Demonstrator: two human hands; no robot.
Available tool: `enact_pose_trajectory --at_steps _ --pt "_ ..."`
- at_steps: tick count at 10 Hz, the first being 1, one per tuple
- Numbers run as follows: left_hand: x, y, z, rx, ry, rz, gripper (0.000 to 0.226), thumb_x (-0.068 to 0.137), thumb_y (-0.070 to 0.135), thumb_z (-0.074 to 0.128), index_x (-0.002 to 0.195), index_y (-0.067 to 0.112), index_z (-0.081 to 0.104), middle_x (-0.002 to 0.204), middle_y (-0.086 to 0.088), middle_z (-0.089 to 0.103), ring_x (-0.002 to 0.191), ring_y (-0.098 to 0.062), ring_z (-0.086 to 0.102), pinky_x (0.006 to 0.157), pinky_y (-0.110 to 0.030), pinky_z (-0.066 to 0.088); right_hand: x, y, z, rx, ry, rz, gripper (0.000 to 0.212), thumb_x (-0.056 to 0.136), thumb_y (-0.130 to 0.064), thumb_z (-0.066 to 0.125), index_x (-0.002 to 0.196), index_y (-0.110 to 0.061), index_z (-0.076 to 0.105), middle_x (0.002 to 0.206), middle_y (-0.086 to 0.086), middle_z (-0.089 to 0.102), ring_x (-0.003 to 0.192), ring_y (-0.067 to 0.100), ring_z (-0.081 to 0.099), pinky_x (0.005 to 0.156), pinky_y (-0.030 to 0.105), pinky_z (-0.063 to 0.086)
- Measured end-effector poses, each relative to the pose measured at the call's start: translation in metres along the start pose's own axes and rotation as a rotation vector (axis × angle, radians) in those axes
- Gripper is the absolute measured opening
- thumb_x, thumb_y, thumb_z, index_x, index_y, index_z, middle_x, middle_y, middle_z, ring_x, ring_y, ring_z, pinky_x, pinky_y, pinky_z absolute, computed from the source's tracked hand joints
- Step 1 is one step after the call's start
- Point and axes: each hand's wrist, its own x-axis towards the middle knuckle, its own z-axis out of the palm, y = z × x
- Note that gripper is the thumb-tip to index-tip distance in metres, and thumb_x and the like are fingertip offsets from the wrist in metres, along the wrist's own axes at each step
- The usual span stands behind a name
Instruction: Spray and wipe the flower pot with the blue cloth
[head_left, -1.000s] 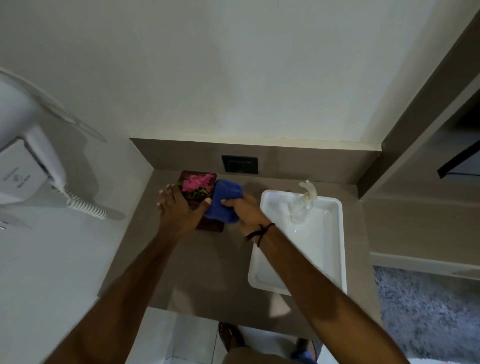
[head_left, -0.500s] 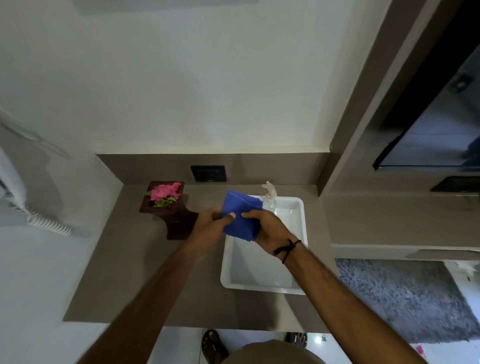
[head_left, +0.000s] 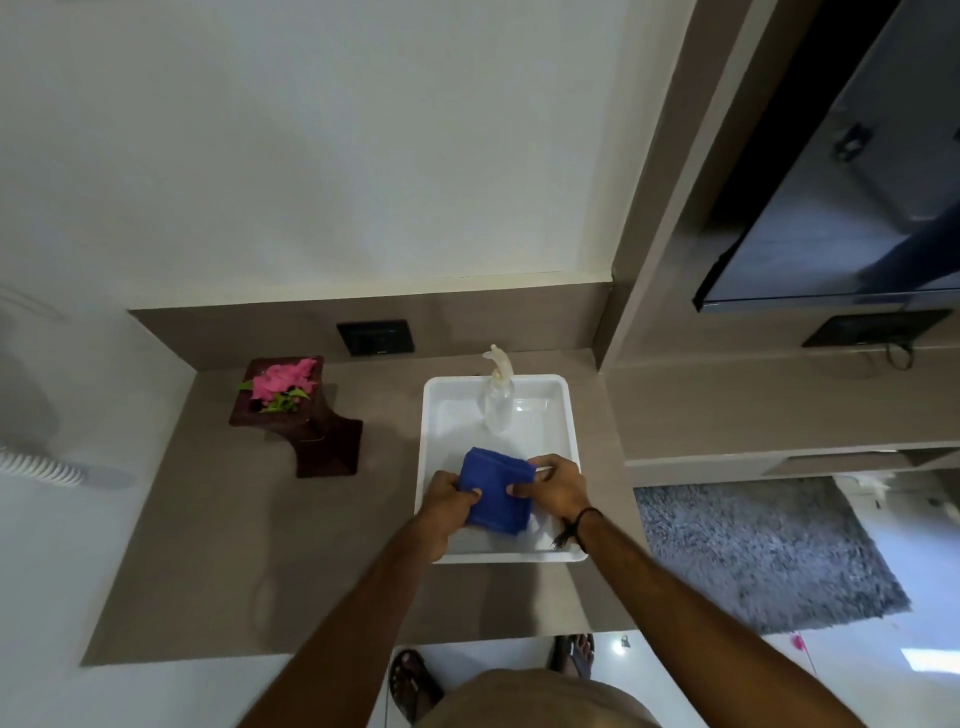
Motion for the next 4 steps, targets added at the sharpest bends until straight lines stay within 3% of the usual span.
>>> enact_pose_trajectory --at_steps 2,3,4 --pt "-0.003 -0.010 0.004 0.640 0.164 0.189 0.038 0.096 0.021 0.057 0.125 -0.002 0.050 0.128 -0.021 0.061 0.116 -0.032 0.062 0.092 -0.034 0.050 -0.003 0.006 0.014 -0.184 0.058 -0.077 0.054 0.063 -0.006 0.085 0.111 -0.010 0.061 0.097 0.015 0.075 0.091 0.031 0.072 0.078 0.036 0.060" --pt "-0.008 -0.003 0.002 0.841 0.141 0.226 0.040 0.097 0.022 0.054 0.131 0.003 0.047 0.136 -0.017 0.054 0.121 -0.028 0.058 0.098 -0.032 0.047 -0.004 0.000 0.018 -0.298 0.026 -0.129 0.058 0.065 -0.008 0.085 0.115 -0.013 0.056 0.097 0.012 0.073 0.089 0.029 0.070 0.078 0.036 0.061" --pt "-0.010 0.013 -0.005 0.894 0.171 0.311 0.040 0.098 0.024 0.051 0.134 0.008 0.045 0.138 -0.013 0.052 0.121 -0.025 0.058 0.099 -0.032 0.049 -0.002 -0.020 0.012 -0.364 0.118 -0.253 0.056 0.071 -0.024 0.084 0.119 -0.019 0.055 0.096 0.002 0.067 0.088 0.020 0.066 0.080 0.031 0.058"
